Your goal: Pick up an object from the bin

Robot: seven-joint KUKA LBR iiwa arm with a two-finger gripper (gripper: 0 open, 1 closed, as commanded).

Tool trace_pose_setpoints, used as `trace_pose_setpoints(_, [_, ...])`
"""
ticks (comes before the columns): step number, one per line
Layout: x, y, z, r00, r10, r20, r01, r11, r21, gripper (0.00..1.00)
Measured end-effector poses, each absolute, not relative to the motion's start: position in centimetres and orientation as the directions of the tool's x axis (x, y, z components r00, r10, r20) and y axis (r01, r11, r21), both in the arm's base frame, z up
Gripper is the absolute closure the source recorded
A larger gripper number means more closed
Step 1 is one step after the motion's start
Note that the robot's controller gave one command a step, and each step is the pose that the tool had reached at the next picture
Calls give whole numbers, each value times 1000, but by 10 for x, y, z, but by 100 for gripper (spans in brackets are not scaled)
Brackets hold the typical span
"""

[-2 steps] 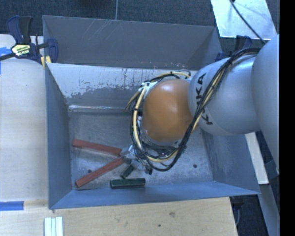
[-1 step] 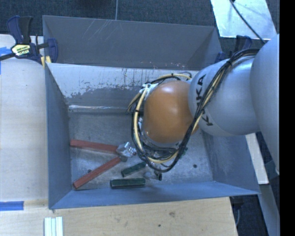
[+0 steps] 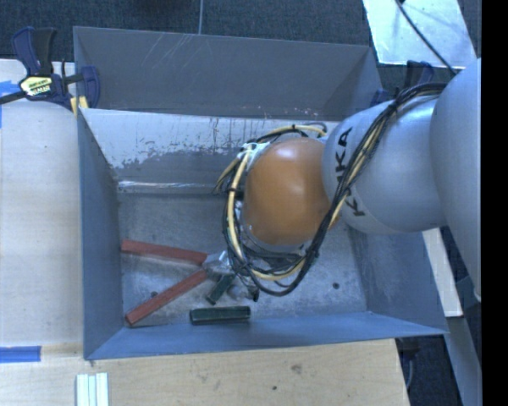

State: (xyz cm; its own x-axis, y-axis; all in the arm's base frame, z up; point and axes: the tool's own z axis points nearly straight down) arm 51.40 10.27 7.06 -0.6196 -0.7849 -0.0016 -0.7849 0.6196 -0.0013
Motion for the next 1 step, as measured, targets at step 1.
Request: trace_pose_setpoints(1, [534, 131, 153, -513, -858, -9, -858, 513, -7, 100])
